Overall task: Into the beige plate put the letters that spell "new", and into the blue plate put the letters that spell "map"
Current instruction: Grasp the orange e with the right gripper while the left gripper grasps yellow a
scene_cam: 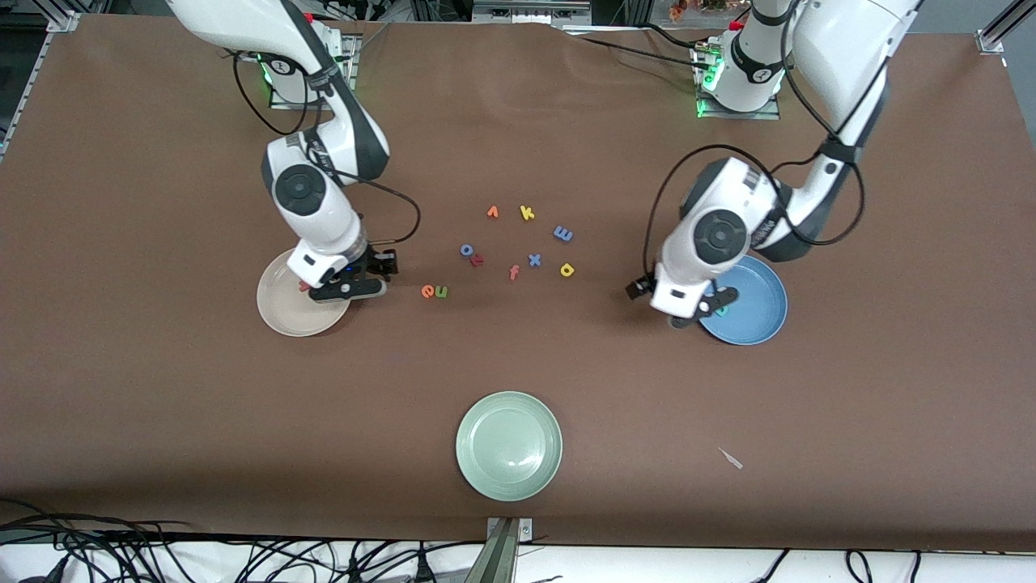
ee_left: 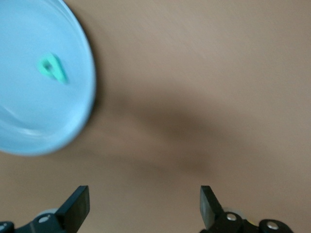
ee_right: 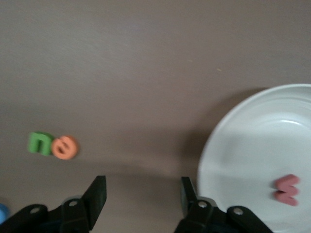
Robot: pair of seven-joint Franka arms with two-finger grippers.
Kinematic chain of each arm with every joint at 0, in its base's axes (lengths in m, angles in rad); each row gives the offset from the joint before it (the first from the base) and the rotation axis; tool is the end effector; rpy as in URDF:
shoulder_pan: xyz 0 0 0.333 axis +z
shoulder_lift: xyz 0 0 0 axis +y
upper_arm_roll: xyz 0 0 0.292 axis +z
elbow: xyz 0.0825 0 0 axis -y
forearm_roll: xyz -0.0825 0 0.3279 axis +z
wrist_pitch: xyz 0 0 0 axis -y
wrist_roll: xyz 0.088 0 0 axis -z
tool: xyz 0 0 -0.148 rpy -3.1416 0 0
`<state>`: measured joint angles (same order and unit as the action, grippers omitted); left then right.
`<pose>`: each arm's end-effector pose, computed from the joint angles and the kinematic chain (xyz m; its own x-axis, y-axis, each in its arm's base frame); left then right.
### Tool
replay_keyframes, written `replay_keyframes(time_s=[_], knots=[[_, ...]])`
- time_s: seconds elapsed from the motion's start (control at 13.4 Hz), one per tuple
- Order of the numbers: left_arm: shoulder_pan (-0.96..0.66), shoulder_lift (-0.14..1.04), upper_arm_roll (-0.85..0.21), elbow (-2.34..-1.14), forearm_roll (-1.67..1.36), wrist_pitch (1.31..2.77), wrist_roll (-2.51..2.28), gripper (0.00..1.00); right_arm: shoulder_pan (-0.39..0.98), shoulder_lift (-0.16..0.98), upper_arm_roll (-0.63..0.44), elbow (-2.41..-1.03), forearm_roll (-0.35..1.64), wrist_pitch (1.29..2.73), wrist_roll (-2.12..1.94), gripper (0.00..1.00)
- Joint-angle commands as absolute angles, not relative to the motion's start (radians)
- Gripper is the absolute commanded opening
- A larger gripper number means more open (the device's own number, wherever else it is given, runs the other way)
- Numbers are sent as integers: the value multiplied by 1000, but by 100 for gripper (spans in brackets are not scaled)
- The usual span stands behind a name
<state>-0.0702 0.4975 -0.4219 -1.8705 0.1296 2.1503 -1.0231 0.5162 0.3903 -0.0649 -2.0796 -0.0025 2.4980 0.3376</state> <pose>0.4995 -0.2502 0.2312 0.8705 0.4608 -0.1730 0.4523 -0.8875 -0.0880 0.4934 0.2390 0.2213 0.9920 0.1208 0.0358 0.1203 -0.9926 0.0152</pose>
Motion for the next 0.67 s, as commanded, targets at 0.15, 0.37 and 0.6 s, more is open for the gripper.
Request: replay_keyframes(time_s=[0.15,0.37,0.6], knots=[[-176,597,-428,-1813,37,2241,-1152,100,555,515,-63,-1941,2,2490,454,70],[-260,650,-420,-1812,49,2365,-1277,100,555,571,-63,-1878,8,2490,477,70],[-291,673,-414,-1812,52,2375,-1310,100,555,591,-63,-1870,8,2497,491,70]])
